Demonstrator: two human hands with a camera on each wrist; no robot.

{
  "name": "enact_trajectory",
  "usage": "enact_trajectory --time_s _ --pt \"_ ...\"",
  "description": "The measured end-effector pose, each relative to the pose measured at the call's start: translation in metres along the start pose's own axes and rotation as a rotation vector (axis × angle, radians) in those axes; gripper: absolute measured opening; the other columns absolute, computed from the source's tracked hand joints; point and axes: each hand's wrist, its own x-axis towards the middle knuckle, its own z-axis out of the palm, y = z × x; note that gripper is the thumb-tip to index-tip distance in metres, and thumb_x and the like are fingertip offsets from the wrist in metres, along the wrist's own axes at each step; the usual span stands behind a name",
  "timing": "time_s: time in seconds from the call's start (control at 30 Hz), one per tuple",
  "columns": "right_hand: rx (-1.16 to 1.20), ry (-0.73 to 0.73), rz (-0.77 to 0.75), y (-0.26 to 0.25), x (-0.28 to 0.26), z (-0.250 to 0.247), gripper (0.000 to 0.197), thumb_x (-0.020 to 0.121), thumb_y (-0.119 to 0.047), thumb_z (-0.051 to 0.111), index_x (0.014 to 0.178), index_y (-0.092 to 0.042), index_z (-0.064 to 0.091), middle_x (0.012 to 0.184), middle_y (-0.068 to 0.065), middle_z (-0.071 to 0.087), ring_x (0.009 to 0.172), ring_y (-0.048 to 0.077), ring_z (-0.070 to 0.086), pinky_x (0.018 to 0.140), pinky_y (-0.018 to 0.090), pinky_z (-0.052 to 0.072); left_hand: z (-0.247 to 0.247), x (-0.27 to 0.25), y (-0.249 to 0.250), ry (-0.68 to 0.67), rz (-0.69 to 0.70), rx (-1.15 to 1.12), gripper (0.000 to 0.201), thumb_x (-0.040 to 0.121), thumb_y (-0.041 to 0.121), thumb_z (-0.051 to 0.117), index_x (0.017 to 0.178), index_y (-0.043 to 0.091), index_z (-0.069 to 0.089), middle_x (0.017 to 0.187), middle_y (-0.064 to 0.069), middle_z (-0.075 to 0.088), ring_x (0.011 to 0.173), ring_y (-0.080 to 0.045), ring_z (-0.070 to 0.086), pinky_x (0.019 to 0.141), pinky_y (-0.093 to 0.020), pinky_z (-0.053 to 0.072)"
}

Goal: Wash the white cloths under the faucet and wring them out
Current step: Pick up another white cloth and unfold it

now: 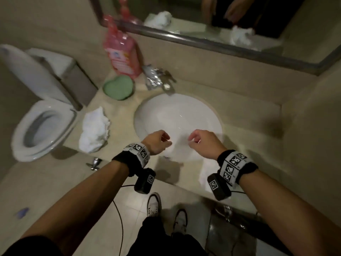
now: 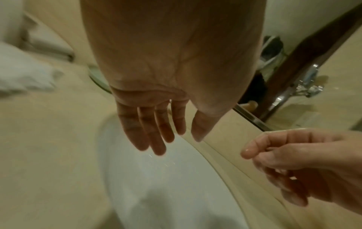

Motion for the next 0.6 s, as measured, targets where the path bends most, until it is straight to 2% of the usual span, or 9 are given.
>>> enact_trajectory --time_s 0.07,0.13,0.27,0.33,0.43,0.5,0.53,0.6 --pt "0.023 -0.067 -0.086 -0.046 0.026 0.021 0.007 0.089 -0.029 0.068 0.096 -0.032 0.066 0.091 -0.012 0.062 0.081 0.005 0.059 0.066 0.017 0.040 -0.044 -0.007 -0.035 0.185 -0.063 0.038 0.035 0.090 0.034 0.066 0.118 0.016 0.058 0.116 -0.003 0.065 0.100 -0.020 0.063 0.089 -0.029 0.048" --pt "0.038 -0.133 -0.134 -0.087 0.051 0.049 0.010 0.088 -0.027 0.067 0.098 -0.030 0.065 0.092 -0.011 0.062 0.084 0.010 0.060 0.070 0.020 0.041 -0.081 -0.013 -0.076 0.337 -0.168 0.051 0.041 0.089 0.033 0.065 0.124 0.013 0.055 0.123 -0.009 0.060 0.108 -0.026 0.060 0.095 -0.032 0.045" --pt "0.010 -0.265 -0.138 -0.148 0.100 0.110 0.019 0.088 -0.031 0.069 0.106 -0.027 0.064 0.096 -0.008 0.062 0.091 0.014 0.061 0.077 0.025 0.043 -0.126 -0.011 -0.153 0.458 -0.423 0.147 0.052 0.089 0.034 0.060 0.133 0.012 0.045 0.135 -0.015 0.040 0.121 -0.036 0.048 0.103 -0.044 0.042" --pt "-0.016 -0.311 -0.123 -0.166 0.126 0.138 0.022 0.089 -0.032 0.069 0.110 -0.025 0.063 0.100 -0.005 0.064 0.095 0.016 0.062 0.079 0.027 0.045 -0.138 -0.001 -0.183 0.468 -0.508 0.165 0.058 0.087 0.035 0.061 0.135 0.011 0.041 0.137 -0.015 0.036 0.125 -0.037 0.042 0.103 -0.047 0.042" --pt "-0.050 -0.352 -0.102 -0.185 0.162 0.175 0.035 0.092 -0.034 0.068 0.123 -0.020 0.061 0.111 -0.001 0.065 0.101 0.018 0.063 0.089 0.030 0.049 -0.152 0.019 -0.212 0.394 -0.545 0.140 0.066 0.087 0.040 0.064 0.136 0.009 0.035 0.135 -0.016 0.040 0.122 -0.037 0.048 0.100 -0.045 0.045" --pt "-0.038 -0.350 -0.107 -0.190 0.172 0.184 0.046 0.094 -0.034 0.067 0.134 -0.016 0.055 0.119 0.002 0.064 0.106 0.020 0.063 0.094 0.032 0.049 -0.155 0.028 -0.215 0.303 -0.508 0.158 0.061 0.089 0.037 0.061 0.135 0.007 0.036 0.133 -0.017 0.047 0.121 -0.035 0.052 0.100 -0.041 0.045" --pt "-0.029 -0.368 -0.091 -0.209 0.206 0.214 0.052 0.094 -0.034 0.067 0.140 -0.014 0.051 0.121 0.004 0.064 0.109 0.021 0.063 0.095 0.033 0.049 -0.174 0.044 -0.243 0.242 -0.546 0.152 0.057 0.089 0.035 0.058 0.134 0.006 0.038 0.132 -0.017 0.051 0.120 -0.033 0.054 0.100 -0.039 0.045" --pt "0.021 -0.337 -0.077 -0.210 0.205 0.212 0.062 0.095 -0.035 0.068 0.147 -0.012 0.043 0.124 0.006 0.067 0.112 0.022 0.061 0.097 0.031 0.046 -0.170 0.046 -0.238 0.188 -0.483 0.133 0.048 0.089 0.035 0.058 0.129 0.011 0.045 0.126 -0.012 0.059 0.114 -0.030 0.058 0.093 -0.035 0.047"
